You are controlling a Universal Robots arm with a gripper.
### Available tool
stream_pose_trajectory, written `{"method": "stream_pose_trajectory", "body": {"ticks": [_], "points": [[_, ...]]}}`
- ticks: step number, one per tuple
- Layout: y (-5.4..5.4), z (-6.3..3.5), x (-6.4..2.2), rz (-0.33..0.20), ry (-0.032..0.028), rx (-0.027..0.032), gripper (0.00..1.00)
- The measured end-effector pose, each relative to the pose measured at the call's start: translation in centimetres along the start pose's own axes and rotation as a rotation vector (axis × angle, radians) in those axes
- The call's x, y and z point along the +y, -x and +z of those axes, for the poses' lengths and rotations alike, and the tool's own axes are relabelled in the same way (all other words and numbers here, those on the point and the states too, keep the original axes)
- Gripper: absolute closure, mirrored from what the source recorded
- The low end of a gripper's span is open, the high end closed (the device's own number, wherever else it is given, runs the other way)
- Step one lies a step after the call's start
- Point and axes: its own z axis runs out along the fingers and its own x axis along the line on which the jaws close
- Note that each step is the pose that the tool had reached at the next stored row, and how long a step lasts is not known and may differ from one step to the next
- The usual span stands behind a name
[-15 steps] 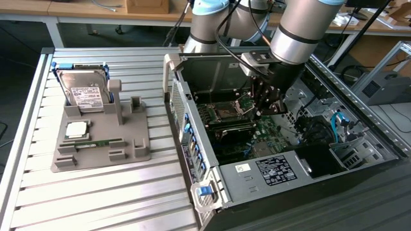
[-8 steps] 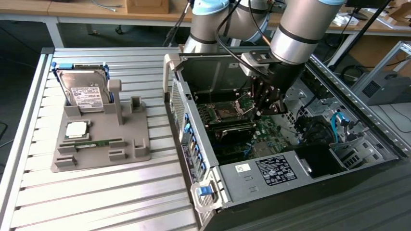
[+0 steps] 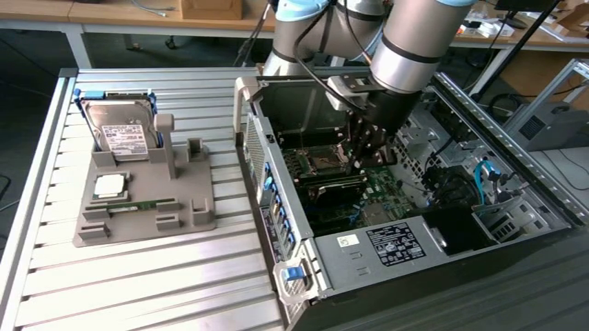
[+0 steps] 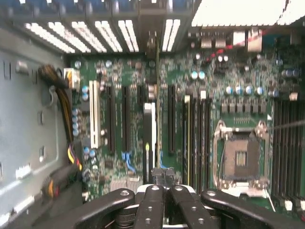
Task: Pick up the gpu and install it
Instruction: 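Press down on the gpu until it lock into place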
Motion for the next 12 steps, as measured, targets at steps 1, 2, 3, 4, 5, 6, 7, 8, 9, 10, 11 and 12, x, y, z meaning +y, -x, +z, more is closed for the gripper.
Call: {"method": "stream_pose_trajectory", "body": {"ticks": [1,2,3,4,5,6,7,8,9,10,11,12], "points": [[0.0,0.03,0.52,0.000,-0.0002,0.0000,0.89],[0.0,0.07,0.89,0.000,-0.0004,-0.0001,0.89],[0.0,0.11,1.32,0.000,-0.0005,0.0000,0.89],[0.0,0.16,1.65,0.000,-0.0006,-0.0001,0.89],[0.0,0.22,1.97,0.000,-0.0006,-0.0001,0.89],[0.0,0.30,2.26,0.000,-0.0005,-0.0001,0.89],[0.0,0.46,2.68,0.000,-0.0005,0.0000,0.89],[0.0,0.63,2.98,0.000,-0.0005,0.0000,0.89],[0.0,0.80,3.23,0.000,-0.0005,0.0000,0.89],[0.0,1.03,3.59,0.000,-0.0005,-0.0001,0.89],[0.0,1.14,3.77,0.000,-0.0006,-0.0001,0.89],[0.0,1.25,3.88,0.000,-0.0006,-0.0001,0.89]]}}
